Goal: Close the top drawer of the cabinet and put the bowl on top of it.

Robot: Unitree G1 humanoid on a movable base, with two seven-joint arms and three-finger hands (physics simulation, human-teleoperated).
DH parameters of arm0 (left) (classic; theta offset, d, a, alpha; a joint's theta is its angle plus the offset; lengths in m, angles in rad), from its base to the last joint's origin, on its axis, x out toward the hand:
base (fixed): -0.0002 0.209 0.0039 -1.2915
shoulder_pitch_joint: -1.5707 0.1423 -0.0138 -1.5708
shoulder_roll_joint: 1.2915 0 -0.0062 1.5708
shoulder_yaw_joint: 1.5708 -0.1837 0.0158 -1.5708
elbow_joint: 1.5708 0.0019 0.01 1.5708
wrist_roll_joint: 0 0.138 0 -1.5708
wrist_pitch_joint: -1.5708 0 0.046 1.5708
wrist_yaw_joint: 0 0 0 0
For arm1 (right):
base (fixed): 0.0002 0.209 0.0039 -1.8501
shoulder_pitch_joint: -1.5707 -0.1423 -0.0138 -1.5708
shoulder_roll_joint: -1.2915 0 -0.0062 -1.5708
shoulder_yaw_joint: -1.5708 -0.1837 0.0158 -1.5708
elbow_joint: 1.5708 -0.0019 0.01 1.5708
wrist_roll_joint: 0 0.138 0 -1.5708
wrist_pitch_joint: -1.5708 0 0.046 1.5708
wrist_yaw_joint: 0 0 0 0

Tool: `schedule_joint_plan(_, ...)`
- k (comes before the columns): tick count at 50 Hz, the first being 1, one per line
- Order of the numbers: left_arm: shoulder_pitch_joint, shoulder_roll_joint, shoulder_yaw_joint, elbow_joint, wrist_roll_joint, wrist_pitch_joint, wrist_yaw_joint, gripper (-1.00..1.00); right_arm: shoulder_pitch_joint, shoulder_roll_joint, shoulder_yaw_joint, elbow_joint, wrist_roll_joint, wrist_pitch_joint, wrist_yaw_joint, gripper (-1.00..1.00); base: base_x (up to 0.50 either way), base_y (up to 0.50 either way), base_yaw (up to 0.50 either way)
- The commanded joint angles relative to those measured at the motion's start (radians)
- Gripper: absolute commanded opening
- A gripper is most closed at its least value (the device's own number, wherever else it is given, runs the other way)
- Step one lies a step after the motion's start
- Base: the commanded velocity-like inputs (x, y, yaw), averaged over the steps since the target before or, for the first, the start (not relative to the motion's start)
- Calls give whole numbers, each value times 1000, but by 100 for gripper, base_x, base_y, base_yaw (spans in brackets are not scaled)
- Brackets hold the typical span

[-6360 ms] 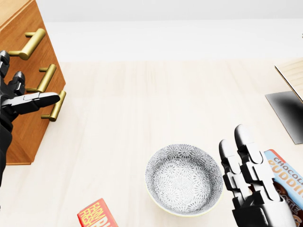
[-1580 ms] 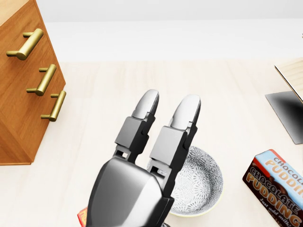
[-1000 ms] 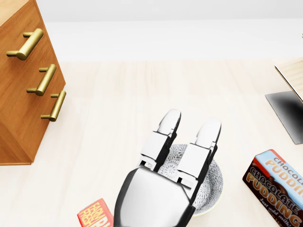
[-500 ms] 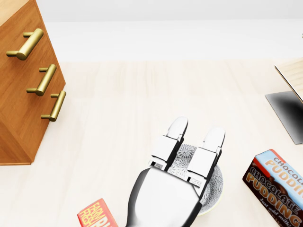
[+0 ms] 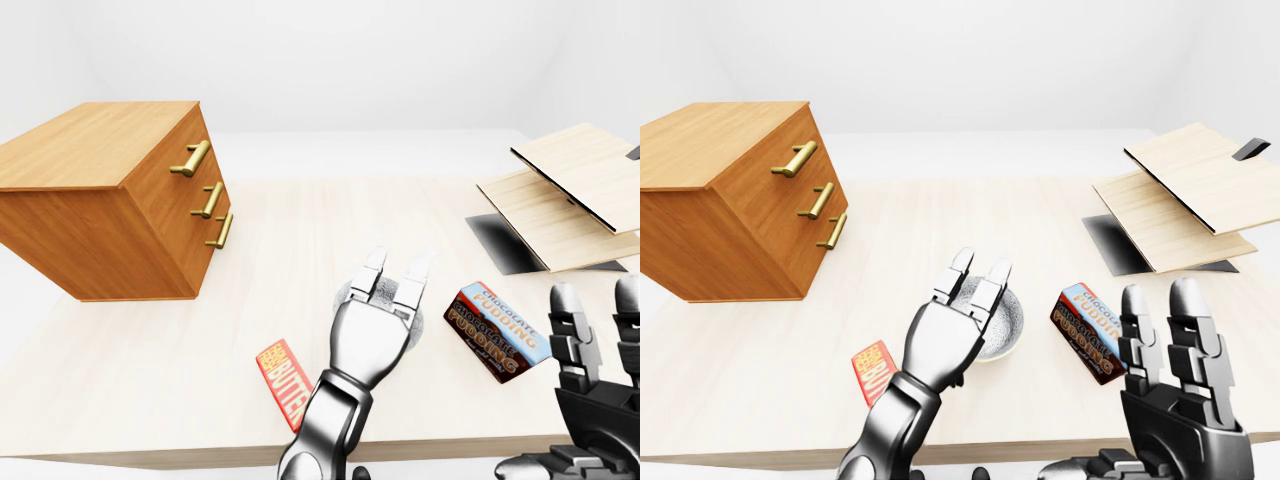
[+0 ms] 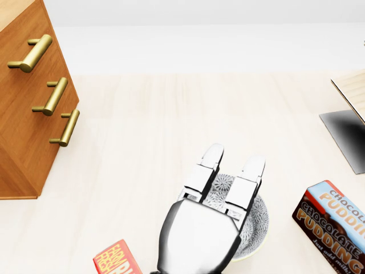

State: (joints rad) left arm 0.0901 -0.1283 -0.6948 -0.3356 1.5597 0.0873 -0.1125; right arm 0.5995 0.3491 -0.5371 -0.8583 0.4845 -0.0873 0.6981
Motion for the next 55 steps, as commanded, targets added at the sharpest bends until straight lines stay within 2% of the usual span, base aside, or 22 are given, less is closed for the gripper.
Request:
schedule_joint_plan(1, -23, -13, 36, 60, -1, 0, 6, 100, 2, 0, -17, 0, 11, 0, 0, 100, 0, 0, 0)
schedule_joint_plan(15, -30, -21, 54, 96, 14, 0, -8, 100, -4, 0, -39, 7, 15, 0, 0, 100, 0, 0, 0)
schedule_joint_plan(22, -41, -25, 71, 148, 9, 0, 7, 100, -6, 0, -31, 12, 3, 0, 0, 100, 0, 0, 0)
schedule_joint_plan(50, -45, -28, 79, 221, 48, 0, 28, 100, 0, 0, -49, 6, 20, 0, 0, 100, 0, 0, 0)
schedule_joint_plan(55, -57, -33, 92, 258, 51, 0, 51, 100, -6, 0, -56, 2, 19, 0, 0, 100, 0, 0, 0)
